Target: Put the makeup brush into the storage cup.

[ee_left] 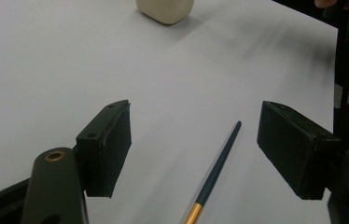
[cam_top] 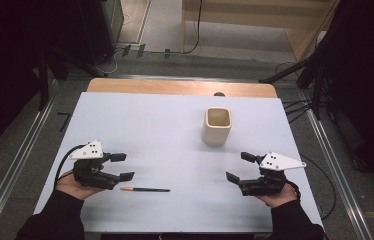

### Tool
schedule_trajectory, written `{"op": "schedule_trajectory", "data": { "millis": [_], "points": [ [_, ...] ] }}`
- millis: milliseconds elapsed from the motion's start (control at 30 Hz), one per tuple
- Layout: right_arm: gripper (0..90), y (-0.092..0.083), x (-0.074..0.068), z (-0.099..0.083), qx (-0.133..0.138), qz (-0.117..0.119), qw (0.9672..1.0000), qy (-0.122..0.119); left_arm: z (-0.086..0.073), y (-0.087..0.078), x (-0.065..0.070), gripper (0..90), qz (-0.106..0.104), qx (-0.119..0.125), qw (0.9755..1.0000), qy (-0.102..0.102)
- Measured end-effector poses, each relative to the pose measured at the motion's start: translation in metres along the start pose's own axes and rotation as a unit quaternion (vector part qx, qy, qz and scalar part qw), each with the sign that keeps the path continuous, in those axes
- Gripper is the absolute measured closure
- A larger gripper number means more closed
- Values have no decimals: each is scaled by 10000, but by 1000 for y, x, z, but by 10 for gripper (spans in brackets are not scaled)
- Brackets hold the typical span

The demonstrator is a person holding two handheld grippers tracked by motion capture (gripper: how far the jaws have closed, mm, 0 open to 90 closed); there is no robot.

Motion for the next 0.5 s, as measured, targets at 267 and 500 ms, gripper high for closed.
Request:
{"op": "schedule_trajectory", "data": {
  "millis": [267, 500],
  "points": [
    [147, 1, 0, -1, -52, -9, 10000, 4, 0, 1, 0, 269, 3, -31, 10000, 0],
    [145, 1, 0, -2, -75, -29, 10000, 1, 0, 0, 0, 275, -6, -49, 10000, 33]
  ]
}}
Point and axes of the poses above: each handheld gripper's, and its own axes: y roughly forward along the jaws, z roughly out of its top, x roughly to its right, the point moved 4 cm from there along y, roughly forward along the jaws, and after that the axes turned 7 degrees about -z, right-handed, at the moved point
